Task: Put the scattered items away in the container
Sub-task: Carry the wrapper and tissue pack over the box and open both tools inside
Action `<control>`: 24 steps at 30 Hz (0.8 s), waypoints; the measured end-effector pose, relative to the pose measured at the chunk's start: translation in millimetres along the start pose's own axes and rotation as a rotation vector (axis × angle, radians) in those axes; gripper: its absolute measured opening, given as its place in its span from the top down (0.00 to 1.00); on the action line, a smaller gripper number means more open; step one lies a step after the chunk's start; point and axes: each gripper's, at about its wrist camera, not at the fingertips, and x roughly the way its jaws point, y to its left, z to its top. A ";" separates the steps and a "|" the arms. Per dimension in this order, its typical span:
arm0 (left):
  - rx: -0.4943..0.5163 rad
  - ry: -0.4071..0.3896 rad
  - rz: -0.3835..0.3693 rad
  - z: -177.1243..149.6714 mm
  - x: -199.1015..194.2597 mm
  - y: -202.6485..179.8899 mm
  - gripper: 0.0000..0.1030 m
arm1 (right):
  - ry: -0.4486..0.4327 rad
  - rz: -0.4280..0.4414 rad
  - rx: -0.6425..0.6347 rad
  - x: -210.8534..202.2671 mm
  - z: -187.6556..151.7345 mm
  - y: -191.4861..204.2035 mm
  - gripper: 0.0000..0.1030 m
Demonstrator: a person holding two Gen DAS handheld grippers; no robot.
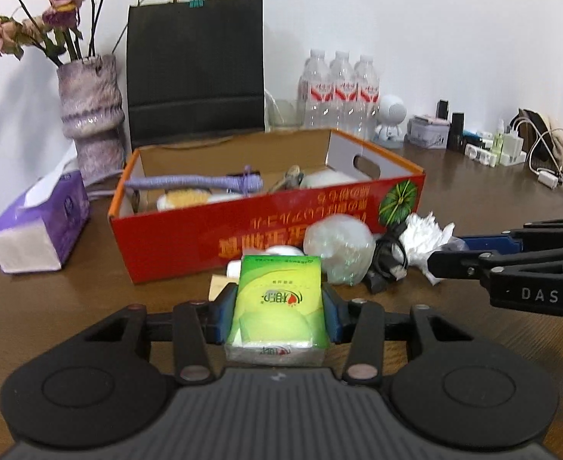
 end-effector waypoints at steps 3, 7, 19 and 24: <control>-0.015 -0.016 -0.016 9.2 -2.0 1.3 0.56 | -0.012 0.002 0.004 -1.5 8.5 0.7 0.72; -0.024 -0.060 -0.016 31.2 -4.4 1.9 0.56 | -0.032 0.004 0.000 0.2 26.0 5.4 0.72; -0.179 -0.177 0.050 99.4 25.7 31.0 0.56 | -0.177 0.035 0.037 25.9 113.7 4.5 0.72; -0.245 -0.202 0.121 111.0 43.0 51.2 0.56 | -0.246 0.008 0.039 44.4 138.8 1.8 0.72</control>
